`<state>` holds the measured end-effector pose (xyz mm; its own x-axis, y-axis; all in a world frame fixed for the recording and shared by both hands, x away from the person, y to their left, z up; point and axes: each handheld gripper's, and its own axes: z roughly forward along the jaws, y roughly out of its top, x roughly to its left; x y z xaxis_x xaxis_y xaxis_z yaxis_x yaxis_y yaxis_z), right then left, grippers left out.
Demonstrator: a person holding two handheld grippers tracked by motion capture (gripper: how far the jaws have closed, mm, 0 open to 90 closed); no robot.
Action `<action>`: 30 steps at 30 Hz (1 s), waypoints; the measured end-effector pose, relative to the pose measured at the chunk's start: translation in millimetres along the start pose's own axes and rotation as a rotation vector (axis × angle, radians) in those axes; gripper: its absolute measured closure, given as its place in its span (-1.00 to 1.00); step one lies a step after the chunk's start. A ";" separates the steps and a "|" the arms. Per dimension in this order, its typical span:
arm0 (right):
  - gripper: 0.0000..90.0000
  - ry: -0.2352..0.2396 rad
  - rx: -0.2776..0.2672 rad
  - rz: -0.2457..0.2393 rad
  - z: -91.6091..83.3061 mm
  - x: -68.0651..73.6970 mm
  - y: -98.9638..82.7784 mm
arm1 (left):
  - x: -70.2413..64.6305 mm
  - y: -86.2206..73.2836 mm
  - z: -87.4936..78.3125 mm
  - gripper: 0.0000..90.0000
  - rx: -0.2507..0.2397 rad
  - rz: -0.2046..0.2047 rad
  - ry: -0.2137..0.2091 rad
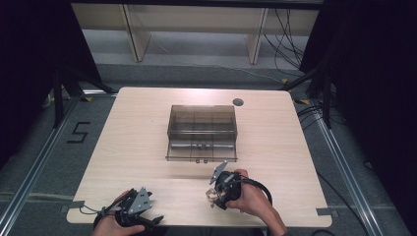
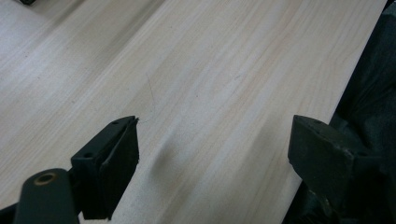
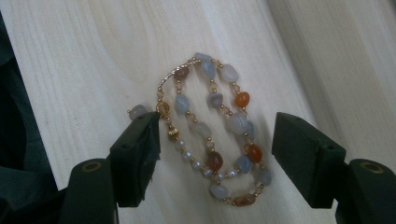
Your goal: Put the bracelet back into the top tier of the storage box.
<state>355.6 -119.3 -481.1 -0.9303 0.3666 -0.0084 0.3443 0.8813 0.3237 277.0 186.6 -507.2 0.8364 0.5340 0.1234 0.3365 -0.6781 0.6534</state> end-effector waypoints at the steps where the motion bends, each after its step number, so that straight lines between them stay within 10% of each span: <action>1: -0.25 -0.012 -0.009 0.011 0.6 0.9 -0.2 | 0.2 0.3 -0.1 -0.63 0.007 -0.002 0.001; 15: -0.05 0.013 0.019 0.010 4.2 1.4 3.6 | 0.1 0.3 -0.1 -0.63 0.004 -0.001 -0.002; 30: 0.83 0.009 0.046 -0.056 1.2 0.8 5.2 | -0.3 0.5 -0.1 -0.63 0.002 -0.003 -0.003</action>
<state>356.8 -114.1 -480.5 -0.9494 0.3135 -0.0169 0.2966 0.9134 0.2788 276.9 186.2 -506.8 0.8369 0.5342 0.1189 0.3398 -0.6776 0.6521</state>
